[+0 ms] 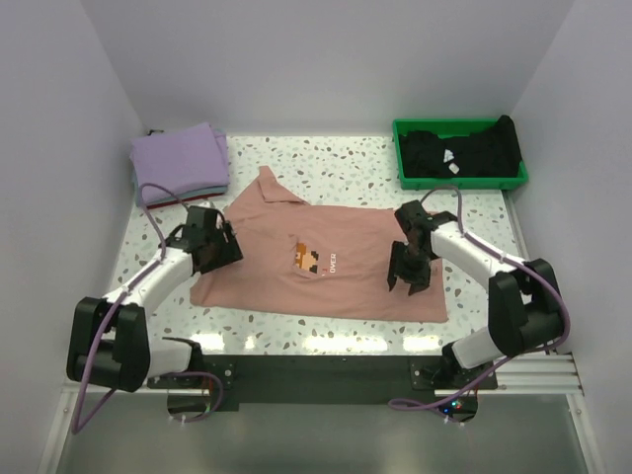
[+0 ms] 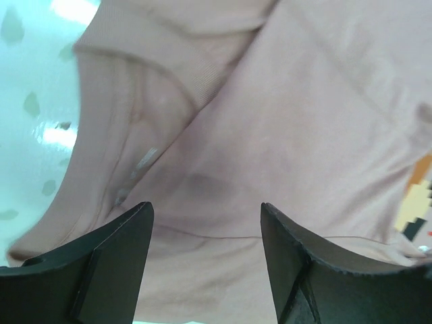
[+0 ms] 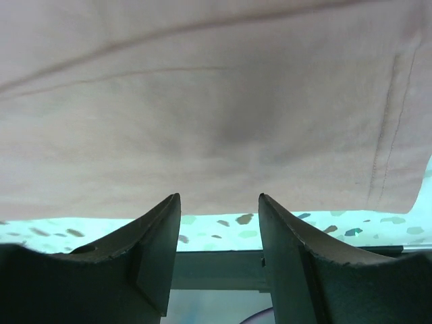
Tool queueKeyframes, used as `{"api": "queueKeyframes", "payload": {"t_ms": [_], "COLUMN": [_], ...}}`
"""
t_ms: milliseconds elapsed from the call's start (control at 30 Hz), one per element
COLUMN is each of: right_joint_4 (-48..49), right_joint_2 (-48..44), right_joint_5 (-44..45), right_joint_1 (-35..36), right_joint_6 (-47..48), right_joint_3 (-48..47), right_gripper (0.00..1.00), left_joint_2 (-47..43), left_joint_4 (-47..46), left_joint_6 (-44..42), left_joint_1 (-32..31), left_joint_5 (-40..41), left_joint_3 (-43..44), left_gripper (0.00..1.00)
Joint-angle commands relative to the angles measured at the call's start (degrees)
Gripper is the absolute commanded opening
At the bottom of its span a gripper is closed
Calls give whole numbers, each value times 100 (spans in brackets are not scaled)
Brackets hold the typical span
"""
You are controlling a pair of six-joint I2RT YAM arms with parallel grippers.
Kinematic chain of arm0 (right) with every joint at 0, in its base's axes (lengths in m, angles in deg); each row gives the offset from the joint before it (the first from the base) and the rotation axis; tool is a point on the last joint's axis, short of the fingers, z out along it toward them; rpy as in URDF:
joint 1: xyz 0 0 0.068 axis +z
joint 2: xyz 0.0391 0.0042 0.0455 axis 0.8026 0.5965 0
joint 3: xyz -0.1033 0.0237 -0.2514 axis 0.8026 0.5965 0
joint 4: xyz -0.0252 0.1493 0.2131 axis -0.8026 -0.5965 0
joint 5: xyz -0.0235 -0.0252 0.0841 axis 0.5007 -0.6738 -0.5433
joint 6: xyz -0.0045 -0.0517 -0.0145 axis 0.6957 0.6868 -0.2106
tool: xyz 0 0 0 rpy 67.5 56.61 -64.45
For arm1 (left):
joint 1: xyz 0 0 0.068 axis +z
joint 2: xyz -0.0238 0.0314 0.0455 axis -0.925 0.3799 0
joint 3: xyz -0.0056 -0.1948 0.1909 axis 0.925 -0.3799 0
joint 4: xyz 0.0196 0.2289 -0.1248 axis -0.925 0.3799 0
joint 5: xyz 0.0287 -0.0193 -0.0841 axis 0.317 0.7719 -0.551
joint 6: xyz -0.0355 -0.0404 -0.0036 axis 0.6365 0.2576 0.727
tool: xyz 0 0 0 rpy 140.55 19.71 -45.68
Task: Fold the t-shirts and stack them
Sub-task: Fold the tshirt
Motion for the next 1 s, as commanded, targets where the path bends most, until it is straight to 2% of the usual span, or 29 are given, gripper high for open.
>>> {"api": "queueKeyframes", "payload": {"t_ms": [0, 200, 333, 500, 667, 967], "right_joint_4": [-76, 698, 945, 1033, 936, 928], "right_joint_2": [-226, 309, 828, 969, 776, 276], "right_joint_5": [101, 83, 145, 189, 286, 215], "right_joint_1": [-8, -17, -8, -16, -8, 1], "right_joint_6": [62, 97, 176, 185, 124, -17], "right_joint_3": [-676, -659, -553, -202, 245, 835], "right_gripper": [54, 54, 52, 51, 51, 51], "left_joint_2": [82, 697, 1076, 1209, 1060, 164], "left_joint_4": [-45, -739, -1250, -1716, -1654, -1374], "left_joint_6": [-247, -106, -115, -18, 166, 553], "left_joint_1": [-262, -597, -597, -562, -500, -500], "left_joint_5": [53, -227, -518, -738, -562, -413], "left_joint_3": [635, 812, 671, 206, -303, -1270], "left_gripper": [70, 68, 67, 67, 68, 69]}}
